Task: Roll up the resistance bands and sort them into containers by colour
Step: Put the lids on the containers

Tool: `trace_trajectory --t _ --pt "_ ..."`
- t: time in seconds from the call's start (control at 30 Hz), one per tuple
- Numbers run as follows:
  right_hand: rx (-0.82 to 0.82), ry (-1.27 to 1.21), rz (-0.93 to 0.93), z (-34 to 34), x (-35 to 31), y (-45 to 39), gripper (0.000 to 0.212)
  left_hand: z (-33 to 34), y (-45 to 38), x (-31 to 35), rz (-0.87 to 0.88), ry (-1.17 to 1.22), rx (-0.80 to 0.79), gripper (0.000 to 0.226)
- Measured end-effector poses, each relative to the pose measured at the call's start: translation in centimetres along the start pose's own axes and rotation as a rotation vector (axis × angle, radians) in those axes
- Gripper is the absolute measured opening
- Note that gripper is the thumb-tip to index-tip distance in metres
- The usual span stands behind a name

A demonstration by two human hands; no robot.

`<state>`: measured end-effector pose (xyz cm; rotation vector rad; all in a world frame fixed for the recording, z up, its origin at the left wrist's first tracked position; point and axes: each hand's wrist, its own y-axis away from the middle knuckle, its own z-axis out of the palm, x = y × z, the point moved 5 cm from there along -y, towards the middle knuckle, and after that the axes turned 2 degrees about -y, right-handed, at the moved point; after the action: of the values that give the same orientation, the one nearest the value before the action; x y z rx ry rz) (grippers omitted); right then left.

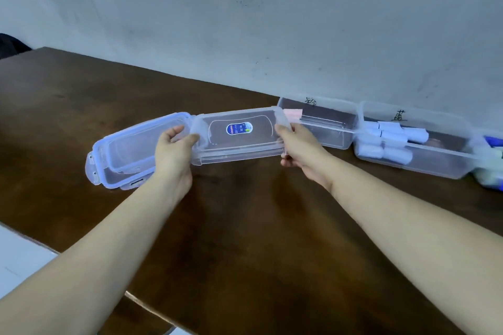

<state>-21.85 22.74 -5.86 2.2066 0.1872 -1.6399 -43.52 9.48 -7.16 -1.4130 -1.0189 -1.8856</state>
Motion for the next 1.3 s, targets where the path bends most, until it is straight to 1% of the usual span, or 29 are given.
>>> trace_trajectory --t 0.07,0.13,0.2,0.3,0.33,0.4,0.47,0.53,0.63,0.7,0.77,0.83,0.93,0.97,1.0,1.07,1.1,1.13,1.23,1.3 --pt "0.047 -0.013 -0.019 -2.2 0.0 0.3 0.03 1.9 1.1 0.0 -0.037 0.092 -0.062 0.044" --pt "0.089 -0.033 -0.04 -4.9 0.0 0.9 0.032 4.0 2.3 0.1 -0.049 0.139 -0.11 0.046" --pt "0.132 -0.043 -0.056 -7.7 0.0 1.7 0.033 6.5 3.5 0.1 -0.039 0.134 -0.154 0.042" --pt "0.23 -0.071 -0.059 -11.8 0.2 3.2 0.027 10.4 5.7 0.0 -0.022 0.112 -0.238 0.037" --pt "0.269 -0.077 -0.056 -13.5 0.4 3.7 0.026 12.1 6.6 -0.2 -0.017 0.093 -0.283 0.038" --pt "0.331 -0.075 -0.046 -16.4 0.8 4.4 0.025 14.7 8.3 -0.6 0.007 0.051 -0.358 0.048" --pt "0.397 -0.074 -0.049 -19.8 1.4 5.1 0.029 17.7 10.3 -1.1 0.057 0.0 -0.444 0.057" --pt "0.457 -0.052 -0.047 -23.4 2.2 5.8 0.032 20.8 12.7 -1.5 0.116 -0.063 -0.497 0.061" --pt "0.545 -0.029 -0.036 -28.6 3.7 7.1 0.036 25.2 16.2 -2.2 0.159 -0.163 -0.555 0.061" --pt "0.582 -0.014 -0.017 -32.2 4.9 8.0 0.035 28.3 18.8 -2.9 0.153 -0.207 -0.62 0.062" --pt "0.617 -0.02 0.001 -35.7 6.0 9.0 0.029 31.1 21.6 -3.6 0.132 -0.242 -0.69 0.065" --pt "0.651 -0.016 0.01 -39.2 7.1 9.7 0.027 33.5 24.4 -4.4 0.127 -0.27 -0.728 0.069" --pt "0.69 -0.01 0.023 -43.9 8.8 10.5 0.03 37.1 28.0 -5.6 0.088 -0.273 -0.821 0.067" --pt "0.694 -0.003 0.022 -45.2 9.3 10.5 0.032 38.3 28.8 -6.2 0.068 -0.28 -0.855 0.068" --pt "0.696 0.0 0.032 -46.8 9.8 10.7 0.037 39.5 29.9 -6.6 0.043 -0.29 -0.88 0.063" --pt "0.703 -0.016 0.052 -49.1 10.7 10.5 0.046 41.2 31.2 -7.1 0.009 -0.325 -0.9 0.032" --pt "0.701 -0.026 0.058 -50.4 11.0 10.3 0.046 42.4 31.9 -7.5 -0.004 -0.344 -0.902 0.022" --pt "0.699 -0.032 0.066 -51.0 11.2 9.9 0.045 43.0 32.2 -7.9 -0.013 -0.359 -0.906 0.023" --pt "0.703 -0.031 0.055 -53.5 11.9 8.8 0.039 45.7 33.1 -9.4 0.014 -0.397 -0.898 0.063" --pt "0.724 -0.032 0.045 -55.0 12.2 7.9 0.035 46.9 33.9 -10.1 0.062 -0.444 -0.89 0.068"
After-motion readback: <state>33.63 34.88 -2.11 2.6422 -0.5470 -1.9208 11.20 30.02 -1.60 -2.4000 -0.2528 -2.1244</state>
